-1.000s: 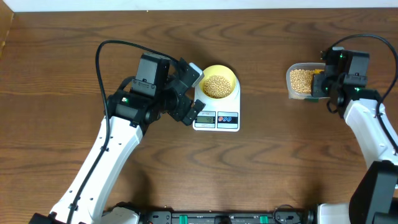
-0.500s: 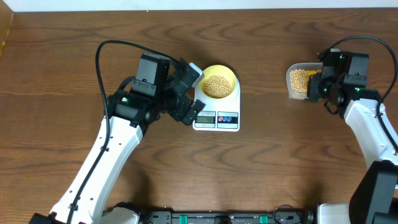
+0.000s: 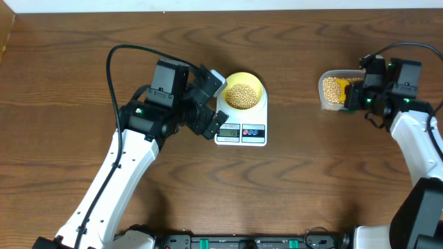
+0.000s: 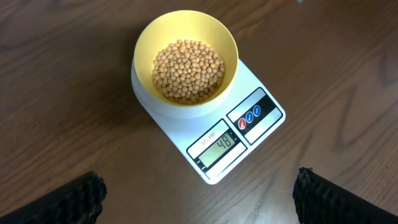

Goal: Scoop item into bowl and weigh 50g on scale
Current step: 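Lower the scoop into the soybeans and drag it toward the right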

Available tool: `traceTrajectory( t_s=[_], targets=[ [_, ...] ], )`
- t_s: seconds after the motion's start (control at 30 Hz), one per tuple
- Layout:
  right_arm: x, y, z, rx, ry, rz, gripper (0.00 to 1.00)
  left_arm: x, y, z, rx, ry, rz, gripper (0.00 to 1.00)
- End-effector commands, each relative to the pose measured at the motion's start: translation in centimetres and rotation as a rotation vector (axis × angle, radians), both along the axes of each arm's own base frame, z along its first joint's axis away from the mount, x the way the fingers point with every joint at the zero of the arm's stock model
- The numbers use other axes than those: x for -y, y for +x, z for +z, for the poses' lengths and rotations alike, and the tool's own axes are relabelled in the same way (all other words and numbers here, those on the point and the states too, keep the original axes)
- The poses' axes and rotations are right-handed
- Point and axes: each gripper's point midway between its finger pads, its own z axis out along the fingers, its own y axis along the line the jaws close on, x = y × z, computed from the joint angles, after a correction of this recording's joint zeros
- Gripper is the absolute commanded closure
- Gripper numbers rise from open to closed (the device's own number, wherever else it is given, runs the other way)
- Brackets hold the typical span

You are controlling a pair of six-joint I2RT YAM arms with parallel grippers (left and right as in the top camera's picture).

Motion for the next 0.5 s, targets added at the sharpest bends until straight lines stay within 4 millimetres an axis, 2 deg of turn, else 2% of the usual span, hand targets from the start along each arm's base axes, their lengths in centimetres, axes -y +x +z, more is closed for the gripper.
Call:
traceTrajectory(
  t_s=[0.0,0.3,0.47],
  targets=[
    [0.1,-0.2,0.9,0.014,0.117,-0.020,0.99,0.0,-0.3,0.3,-0.001,-0.016,0.003,0.02],
    [2.6,-0.5,1.5,0.031,0.169,-0.085,0.99,0.0,-0.3,0.3,-0.001,-0.016,0.003,0.02],
    [4.0,-0.7,2.7,0.067,0.159,-0.117,0.99,0.0,-0.3,0.3,-0.001,-0.016,0.003,0.02]
  ],
)
